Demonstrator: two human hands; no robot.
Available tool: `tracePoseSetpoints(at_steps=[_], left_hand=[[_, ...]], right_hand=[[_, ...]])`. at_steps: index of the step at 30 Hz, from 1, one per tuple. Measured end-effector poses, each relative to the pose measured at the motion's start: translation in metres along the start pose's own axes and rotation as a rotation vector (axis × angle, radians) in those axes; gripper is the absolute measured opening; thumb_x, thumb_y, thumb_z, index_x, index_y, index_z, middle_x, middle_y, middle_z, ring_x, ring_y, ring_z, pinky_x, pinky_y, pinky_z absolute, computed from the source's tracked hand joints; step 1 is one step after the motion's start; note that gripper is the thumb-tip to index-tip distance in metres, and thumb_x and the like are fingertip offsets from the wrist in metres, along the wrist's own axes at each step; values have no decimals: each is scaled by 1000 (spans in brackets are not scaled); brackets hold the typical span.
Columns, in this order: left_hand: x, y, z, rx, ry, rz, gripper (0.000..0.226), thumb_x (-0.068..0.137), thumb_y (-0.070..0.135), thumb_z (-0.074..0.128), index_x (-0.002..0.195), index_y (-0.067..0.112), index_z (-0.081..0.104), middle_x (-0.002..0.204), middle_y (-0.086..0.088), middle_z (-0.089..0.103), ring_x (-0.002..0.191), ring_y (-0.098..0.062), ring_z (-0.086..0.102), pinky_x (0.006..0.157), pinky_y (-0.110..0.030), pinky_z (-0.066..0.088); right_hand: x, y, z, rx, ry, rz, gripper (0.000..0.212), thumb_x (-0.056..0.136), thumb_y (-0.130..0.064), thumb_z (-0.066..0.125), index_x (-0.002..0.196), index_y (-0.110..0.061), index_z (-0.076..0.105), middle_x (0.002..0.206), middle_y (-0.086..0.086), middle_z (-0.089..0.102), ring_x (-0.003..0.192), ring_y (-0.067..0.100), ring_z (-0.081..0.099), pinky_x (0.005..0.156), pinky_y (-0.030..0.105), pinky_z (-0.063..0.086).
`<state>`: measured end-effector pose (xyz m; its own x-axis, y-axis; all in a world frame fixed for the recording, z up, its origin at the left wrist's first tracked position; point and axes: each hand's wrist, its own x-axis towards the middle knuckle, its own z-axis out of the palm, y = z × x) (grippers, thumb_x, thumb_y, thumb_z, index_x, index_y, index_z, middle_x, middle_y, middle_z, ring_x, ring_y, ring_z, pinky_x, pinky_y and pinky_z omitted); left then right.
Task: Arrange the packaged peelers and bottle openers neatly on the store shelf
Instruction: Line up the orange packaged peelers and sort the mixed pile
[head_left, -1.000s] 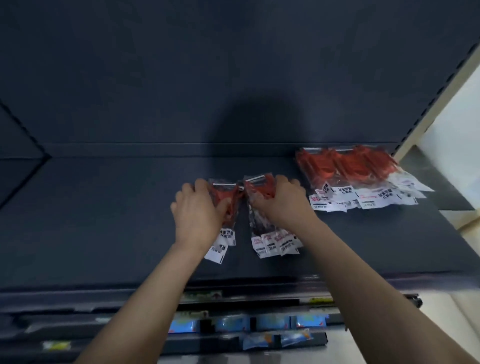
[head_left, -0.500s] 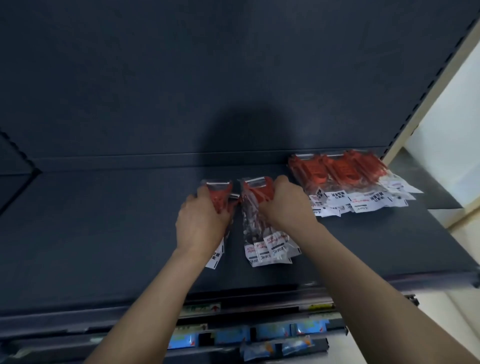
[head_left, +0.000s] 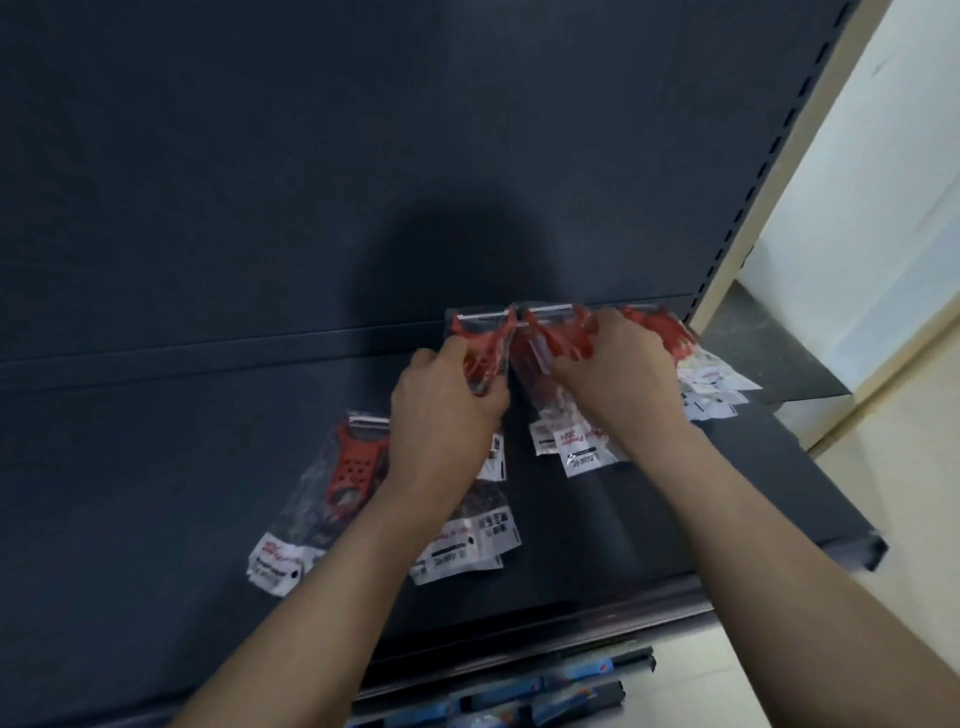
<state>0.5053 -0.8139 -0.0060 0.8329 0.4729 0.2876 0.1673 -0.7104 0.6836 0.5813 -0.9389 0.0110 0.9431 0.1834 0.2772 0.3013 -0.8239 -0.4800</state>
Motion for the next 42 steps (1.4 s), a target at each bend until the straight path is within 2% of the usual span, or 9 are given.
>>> tracePoseSetpoints(at_steps=[3, 8, 12, 17, 21, 27, 36, 39, 42], left_hand=[[7, 27, 25, -10, -26, -5, 23, 84, 34, 60, 102, 20, 60, 87, -1, 50, 82, -22, 53, 71, -28, 37], [21, 67, 73, -9, -46, -12, 25, 84, 33, 61, 104, 18, 62, 93, -3, 52, 84, -20, 54, 72, -27, 39], [32, 87, 106, 42, -47, -8, 26, 85, 33, 61, 101, 14, 64, 96, -6, 59, 84, -21, 56, 74, -29, 42], [41, 99, 129, 91, -30, -39, 17, 85, 31, 60, 82, 14, 63, 80, -3, 62, 71, -16, 54, 66, -16, 26], [45, 107, 139, 142, -39, -24, 22, 87, 23, 58, 70, 8, 60, 70, -6, 59, 69, -19, 50, 61, -23, 28], [49, 99, 154, 250, -70, -81, 23, 85, 32, 62, 87, 10, 65, 92, -11, 64, 82, -22, 58, 66, -23, 34], [51, 97, 155, 179, -84, -58, 33, 87, 42, 59, 99, 12, 65, 94, -10, 64, 88, -24, 59, 77, -33, 49], [49, 96, 146, 169, -30, -69, 35, 91, 41, 52, 113, 14, 61, 103, -11, 61, 95, -25, 57, 81, -30, 43], [45, 93, 134, 186, 27, -55, 29, 95, 31, 48, 111, 12, 60, 102, -9, 56, 96, -25, 53, 79, -29, 37]], right_hand=[[17, 30, -19, 3, 24, 14, 33, 83, -34, 61, 100, -6, 59, 81, 6, 62, 75, 27, 58, 68, 31, 44], [49, 87, -37, -4, 1, 92, 35, 83, -35, 63, 104, -7, 62, 83, 8, 67, 74, 26, 64, 70, 40, 56], [71, 117, -45, 16, -59, 96, 27, 85, -33, 63, 90, -7, 64, 76, 6, 65, 67, 25, 62, 63, 34, 52], [90, 135, -39, 29, -139, 65, 26, 85, -35, 61, 81, -9, 62, 74, 7, 64, 68, 26, 61, 63, 33, 48], [99, 142, -28, 45, -152, 46, 21, 83, -31, 62, 76, -11, 61, 67, 3, 60, 60, 17, 54, 49, 25, 36], [106, 148, -16, 14, -208, 27, 28, 87, -37, 61, 82, -9, 61, 77, 7, 62, 72, 25, 56, 60, 30, 39], [110, 148, -15, 29, -232, 22, 23, 87, -34, 60, 86, -11, 59, 77, 4, 58, 71, 23, 53, 60, 28, 35], [109, 148, -16, 56, -213, 17, 27, 87, -39, 60, 87, -12, 62, 79, 4, 63, 73, 23, 59, 62, 30, 42], [109, 146, -18, 24, -191, 14, 31, 90, -40, 55, 85, -11, 61, 78, 5, 63, 76, 25, 60, 67, 35, 49]])
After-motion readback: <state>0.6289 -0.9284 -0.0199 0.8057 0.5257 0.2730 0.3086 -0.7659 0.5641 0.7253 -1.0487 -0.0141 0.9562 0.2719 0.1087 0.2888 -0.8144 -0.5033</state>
